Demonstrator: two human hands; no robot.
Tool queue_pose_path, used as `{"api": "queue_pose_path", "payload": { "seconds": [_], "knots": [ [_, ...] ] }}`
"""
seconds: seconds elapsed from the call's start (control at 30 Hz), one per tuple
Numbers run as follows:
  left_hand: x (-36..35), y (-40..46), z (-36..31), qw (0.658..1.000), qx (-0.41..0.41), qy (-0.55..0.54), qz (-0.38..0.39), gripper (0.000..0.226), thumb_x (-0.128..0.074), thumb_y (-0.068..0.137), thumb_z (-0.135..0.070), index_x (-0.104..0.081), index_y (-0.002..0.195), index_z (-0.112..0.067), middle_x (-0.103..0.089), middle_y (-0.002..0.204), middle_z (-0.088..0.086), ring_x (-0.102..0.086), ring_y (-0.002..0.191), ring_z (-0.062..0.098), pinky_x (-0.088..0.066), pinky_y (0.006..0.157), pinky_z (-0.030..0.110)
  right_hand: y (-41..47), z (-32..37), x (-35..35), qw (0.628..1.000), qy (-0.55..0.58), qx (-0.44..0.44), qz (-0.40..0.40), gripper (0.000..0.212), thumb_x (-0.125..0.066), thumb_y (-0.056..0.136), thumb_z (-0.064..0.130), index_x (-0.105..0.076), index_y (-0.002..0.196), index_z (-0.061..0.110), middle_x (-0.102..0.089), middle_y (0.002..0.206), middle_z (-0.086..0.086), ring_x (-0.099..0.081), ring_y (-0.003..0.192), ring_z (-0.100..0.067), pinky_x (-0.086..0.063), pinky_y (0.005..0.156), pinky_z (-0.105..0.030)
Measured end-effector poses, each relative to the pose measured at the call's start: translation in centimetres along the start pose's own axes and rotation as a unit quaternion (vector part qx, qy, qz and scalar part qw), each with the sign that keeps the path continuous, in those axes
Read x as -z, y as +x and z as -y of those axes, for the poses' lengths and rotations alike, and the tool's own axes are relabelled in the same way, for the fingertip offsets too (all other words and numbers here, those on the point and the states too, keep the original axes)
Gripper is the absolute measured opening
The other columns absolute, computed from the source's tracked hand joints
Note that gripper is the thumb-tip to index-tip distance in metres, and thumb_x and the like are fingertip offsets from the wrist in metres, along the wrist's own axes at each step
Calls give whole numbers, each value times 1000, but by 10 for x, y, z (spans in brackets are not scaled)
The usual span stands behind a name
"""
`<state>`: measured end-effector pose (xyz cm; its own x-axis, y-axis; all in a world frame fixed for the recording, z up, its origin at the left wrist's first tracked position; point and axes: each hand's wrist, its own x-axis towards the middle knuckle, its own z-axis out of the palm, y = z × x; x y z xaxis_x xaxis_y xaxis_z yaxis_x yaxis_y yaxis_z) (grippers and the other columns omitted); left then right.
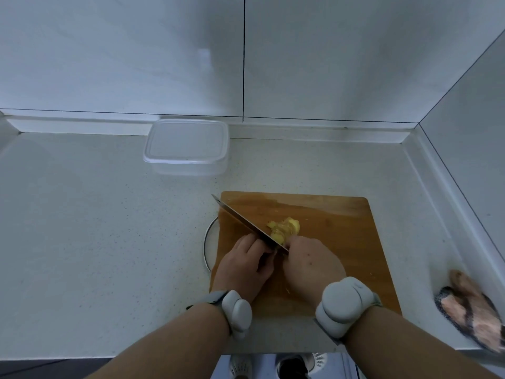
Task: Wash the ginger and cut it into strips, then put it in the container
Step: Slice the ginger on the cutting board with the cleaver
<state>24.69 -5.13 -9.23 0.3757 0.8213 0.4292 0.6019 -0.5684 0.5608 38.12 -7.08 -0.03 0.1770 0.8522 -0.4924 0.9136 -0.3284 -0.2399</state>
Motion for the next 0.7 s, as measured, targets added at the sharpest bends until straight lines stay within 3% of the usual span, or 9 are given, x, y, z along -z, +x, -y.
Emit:
{"api": "queue_pose_path", "payload": {
  "seconds": [0.33, 0.5, 0.7],
  "knots": [
    [1, 0, -2, 1000, -4, 5, 0, 10, -58, 82, -29, -57, 86, -19, -57, 86, -3, -50, 77, 11, -33, 59, 11, 0, -3, 5, 1000, 14, 19, 7, 17, -47, 97, 16, -63, 94, 16, -64, 83, -4, -65, 73, -23, -59, 71, -38],
    [1, -1, -1, 1000, -2, -3, 7, 10, -56, 84, -30, -57, 89, -21, -59, 90, -3, -53, 81, 12, -41, 58, 16, -7, -5, 17, 1000, 10, 14, 12, 17, -49, 96, 17, -63, 88, 17, -64, 78, -3, -63, 69, -21, -56, 66, -33],
    [2, -2, 0, 1000, 1, 2, 19, 11, -56, 84, -30, -58, 90, -21, -60, 91, -2, -54, 82, 13, -42, 60, 17, -11, -7, 19, 1000, 10, 1, 22, 18, -49, 96, 17, -67, 94, 18, -65, 79, -2, -65, 70, -20, -58, 67, -33]
  ]
}}
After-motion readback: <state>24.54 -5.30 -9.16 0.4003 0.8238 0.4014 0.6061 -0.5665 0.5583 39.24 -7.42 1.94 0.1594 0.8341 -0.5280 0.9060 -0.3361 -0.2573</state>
